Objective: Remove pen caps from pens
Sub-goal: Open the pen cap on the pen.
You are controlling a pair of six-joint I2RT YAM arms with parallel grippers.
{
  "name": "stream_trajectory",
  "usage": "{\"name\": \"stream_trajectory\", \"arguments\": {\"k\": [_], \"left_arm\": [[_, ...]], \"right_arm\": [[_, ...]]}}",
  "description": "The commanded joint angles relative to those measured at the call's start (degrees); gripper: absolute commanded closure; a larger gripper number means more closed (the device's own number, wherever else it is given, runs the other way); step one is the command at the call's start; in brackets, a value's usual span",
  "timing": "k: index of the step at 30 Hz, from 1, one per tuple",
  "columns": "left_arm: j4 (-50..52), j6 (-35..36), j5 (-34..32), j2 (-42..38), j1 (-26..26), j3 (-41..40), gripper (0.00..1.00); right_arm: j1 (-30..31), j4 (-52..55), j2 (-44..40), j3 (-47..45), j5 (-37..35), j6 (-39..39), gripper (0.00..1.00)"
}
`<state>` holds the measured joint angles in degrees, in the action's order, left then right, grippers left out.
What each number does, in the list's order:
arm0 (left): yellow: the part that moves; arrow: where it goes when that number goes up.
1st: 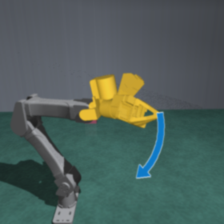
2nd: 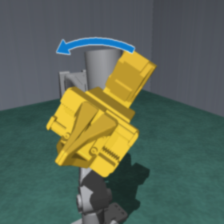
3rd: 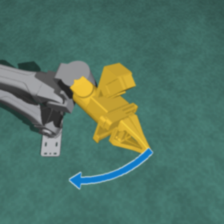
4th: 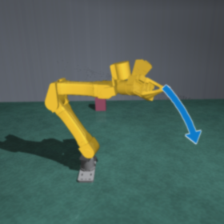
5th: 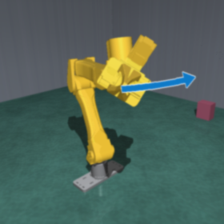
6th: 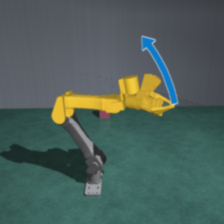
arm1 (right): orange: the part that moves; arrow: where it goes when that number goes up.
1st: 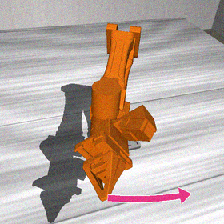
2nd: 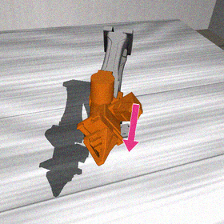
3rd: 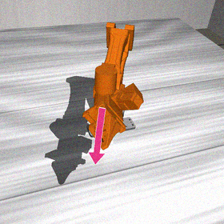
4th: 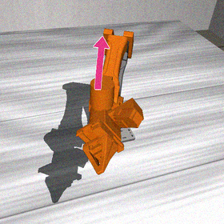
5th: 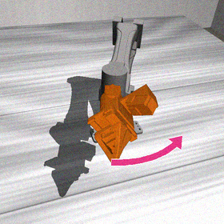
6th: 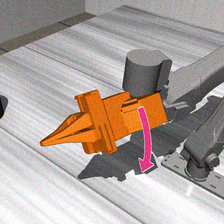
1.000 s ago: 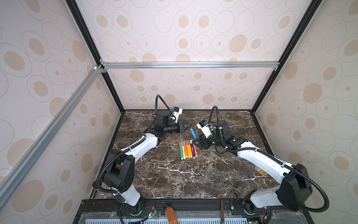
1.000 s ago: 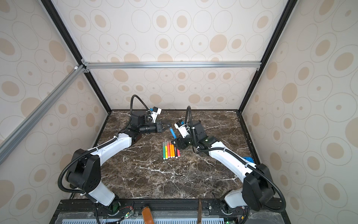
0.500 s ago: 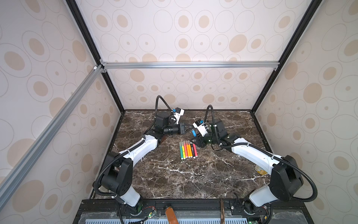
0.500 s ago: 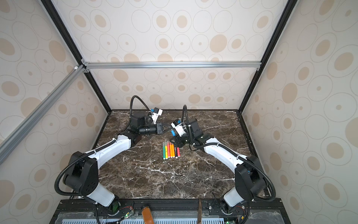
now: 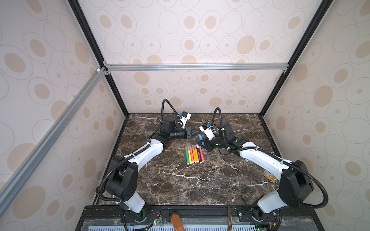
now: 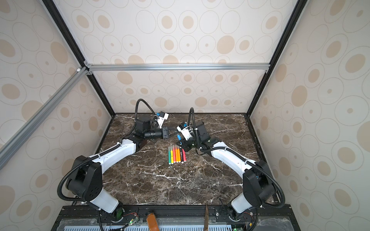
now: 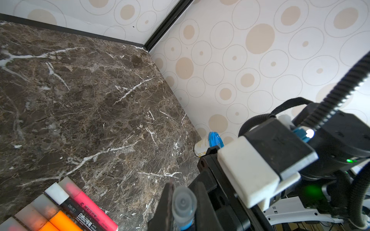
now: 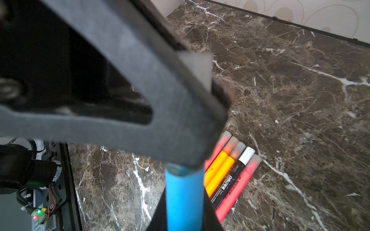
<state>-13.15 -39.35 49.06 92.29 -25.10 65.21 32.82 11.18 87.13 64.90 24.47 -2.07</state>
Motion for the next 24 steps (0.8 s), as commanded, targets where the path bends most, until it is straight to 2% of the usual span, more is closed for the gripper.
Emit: {"name": "stream_trajectory", "arguments": {"k": [1,10,14,18,24], "left_arm": [[4.7,5.3,-4.7,2.0,0.3,3.8,1.0],[8.2,7.3,-6.9,6.1,5.4,12.4,1.0],[8.1,6.5,-7.0,7.9,8.1,15.2,1.0],[8.5,5.9,-6.9,9.7,9.7,18.5,1.0],[12.1,6.4,-6.6,13.6,11.0,27.2,1.0]], "right_arm": [[0.2,3.2,-0.1,-0.5,-0.1,1.0,1.0],[1.1,2.7,-12.6,-15.3,-4.5,-0.6,1.0],[1.2,4.1,-18.5,-19.2,-5.7,-1.4,1.0],[1.5,6.4,-20.1,-20.6,-5.9,-0.9,1.0],[4.6,8.4,-17.2,-20.5,-7.6,0.5,1.0]]}}
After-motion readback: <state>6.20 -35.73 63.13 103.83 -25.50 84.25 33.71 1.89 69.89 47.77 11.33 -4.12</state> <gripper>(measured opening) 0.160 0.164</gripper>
